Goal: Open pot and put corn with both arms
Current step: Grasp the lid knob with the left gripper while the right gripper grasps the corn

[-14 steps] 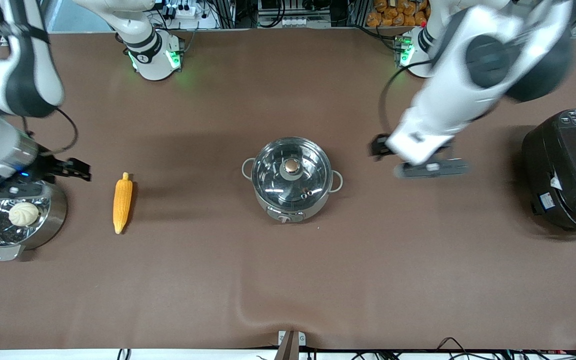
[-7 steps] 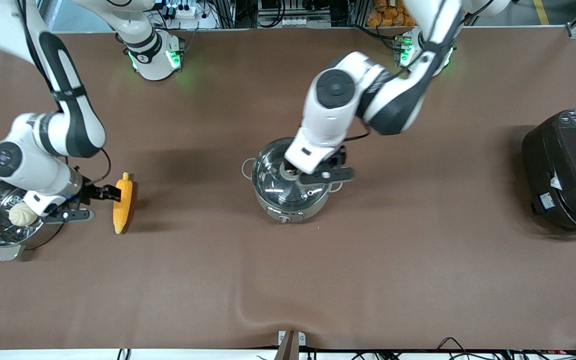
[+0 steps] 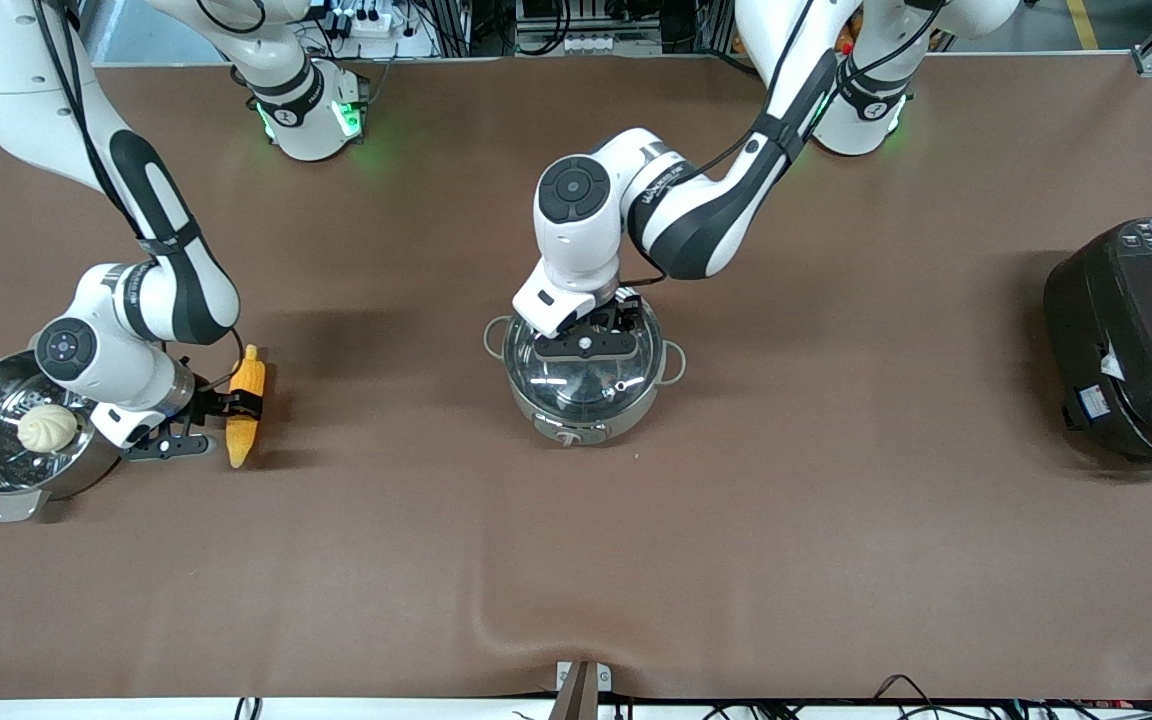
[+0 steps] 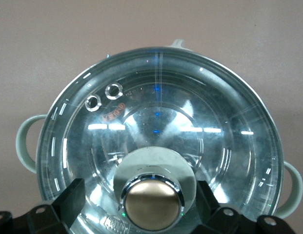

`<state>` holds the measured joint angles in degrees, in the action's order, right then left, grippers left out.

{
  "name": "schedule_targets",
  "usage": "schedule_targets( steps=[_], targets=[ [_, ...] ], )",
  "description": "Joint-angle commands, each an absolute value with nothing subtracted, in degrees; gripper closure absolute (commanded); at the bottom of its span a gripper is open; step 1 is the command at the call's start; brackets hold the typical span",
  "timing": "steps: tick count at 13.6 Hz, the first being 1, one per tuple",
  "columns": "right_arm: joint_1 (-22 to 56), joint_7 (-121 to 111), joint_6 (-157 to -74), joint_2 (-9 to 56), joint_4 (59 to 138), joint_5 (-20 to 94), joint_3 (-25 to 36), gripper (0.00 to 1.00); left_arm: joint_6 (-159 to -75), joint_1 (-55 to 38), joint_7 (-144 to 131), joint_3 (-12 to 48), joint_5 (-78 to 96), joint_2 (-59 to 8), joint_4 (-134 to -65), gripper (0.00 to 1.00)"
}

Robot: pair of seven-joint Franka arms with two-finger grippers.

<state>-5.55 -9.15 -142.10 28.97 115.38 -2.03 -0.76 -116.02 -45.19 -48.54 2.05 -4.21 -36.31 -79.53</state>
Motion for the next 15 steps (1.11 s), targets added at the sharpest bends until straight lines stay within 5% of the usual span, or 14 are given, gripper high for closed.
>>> schedule_targets(
  steps=[1,2,3,4,6,7,11,15],
  targets=[
    [-7.8,-11.3,-139.3,29.4,115.3,-2.2,-1.4,0.0,-116.2,-45.9,-50.2,1.4,-5.9,-37.2,-77.9,0.0],
    [-8.4,-11.8,-138.5,29.3,115.2,-2.1,-1.5,0.0,-116.6,-46.1,-50.7,1.4,-5.9,-37.2,-77.9,0.0],
    [-8.5,-12.6,-138.5,29.4,115.2,-1.7,-1.5,0.03,-116.8,-46.1,-53.8,1.5,-5.5,-37.1,-77.8,0.33],
    [-8.4,-12.6,-138.6,29.7,115.3,-0.8,-1.6,0.08,-116.9,-46.0,-57.0,1.8,-5.5,-36.8,-77.8,0.99],
    [-7.4,-12.7,-138.4,30.1,115.3,4.0,-1.6,0.12,-117.0,-46.1,-59.0,1.8,-5.5,-37.0,-77.9,1.0],
    [-6.9,-12.8,-138.4,30.2,115.3,4.3,-1.6,0.21,-117.0,-46.1,-59.0,1.8,-5.5,-37.0,-77.9,1.0],
    [-6.1,-12.8,-138.3,30.1,115.2,4.3,-1.5,0.81,-116.9,-46.1,-59.0,1.8,-5.5,-35.9,-77.9,1.0],
    [-4.2,-12.8,-129.9,27.3,111.6,4.3,-1.5,0.85,-113.9,-43.7,-58.7,1.6,-5.4,-29.0,-78.0,1.0]
  ],
)
